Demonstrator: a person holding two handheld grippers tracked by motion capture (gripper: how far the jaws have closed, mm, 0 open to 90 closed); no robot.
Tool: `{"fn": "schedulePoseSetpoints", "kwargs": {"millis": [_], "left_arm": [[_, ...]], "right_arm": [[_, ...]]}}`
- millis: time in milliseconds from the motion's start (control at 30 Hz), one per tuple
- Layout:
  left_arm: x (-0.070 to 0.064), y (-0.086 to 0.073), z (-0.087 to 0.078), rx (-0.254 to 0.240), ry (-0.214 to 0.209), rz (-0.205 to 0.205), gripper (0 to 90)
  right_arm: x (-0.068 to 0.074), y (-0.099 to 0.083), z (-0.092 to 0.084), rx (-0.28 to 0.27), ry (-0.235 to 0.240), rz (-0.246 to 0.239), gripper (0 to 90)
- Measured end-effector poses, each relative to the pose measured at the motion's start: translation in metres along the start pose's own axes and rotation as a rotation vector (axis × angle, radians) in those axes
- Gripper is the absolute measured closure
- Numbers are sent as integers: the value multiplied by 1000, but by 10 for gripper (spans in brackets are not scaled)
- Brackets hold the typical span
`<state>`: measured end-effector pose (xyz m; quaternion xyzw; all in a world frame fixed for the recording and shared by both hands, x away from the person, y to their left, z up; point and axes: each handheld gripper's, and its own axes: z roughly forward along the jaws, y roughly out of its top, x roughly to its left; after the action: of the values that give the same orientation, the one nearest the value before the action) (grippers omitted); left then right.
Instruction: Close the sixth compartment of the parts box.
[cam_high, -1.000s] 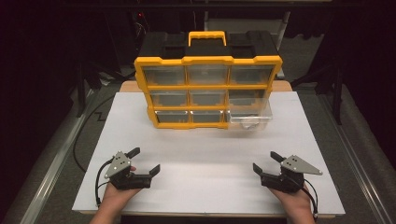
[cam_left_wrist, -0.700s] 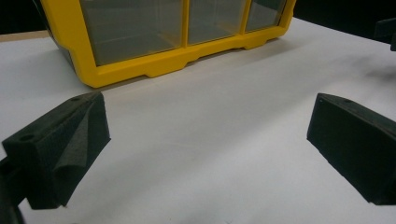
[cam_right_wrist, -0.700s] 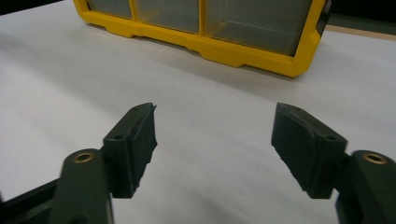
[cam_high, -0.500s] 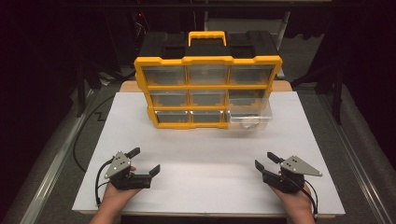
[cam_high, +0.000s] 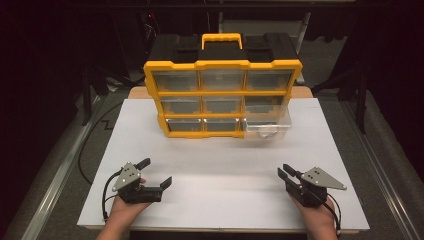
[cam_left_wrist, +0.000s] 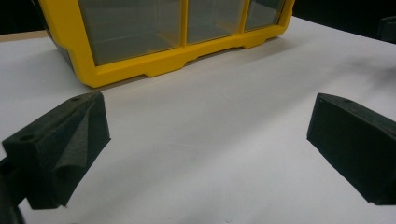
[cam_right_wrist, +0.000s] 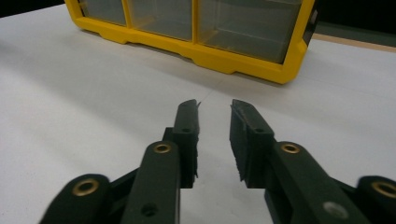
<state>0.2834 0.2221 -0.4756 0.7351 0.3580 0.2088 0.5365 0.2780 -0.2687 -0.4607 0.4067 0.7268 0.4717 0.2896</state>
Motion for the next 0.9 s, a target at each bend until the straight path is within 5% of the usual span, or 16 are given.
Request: {"fn": "schedulePoseSetpoints", "kwargs": {"millis": [267, 900], "left_arm": [[-1, 0, 0, -3, -2, -2, 4], [0, 0, 1, -4, -9, 5, 4]], "right_arm": [[2, 1, 0, -1, 0, -18, 900], [17, 6, 27, 9, 83, -30, 900]]}}
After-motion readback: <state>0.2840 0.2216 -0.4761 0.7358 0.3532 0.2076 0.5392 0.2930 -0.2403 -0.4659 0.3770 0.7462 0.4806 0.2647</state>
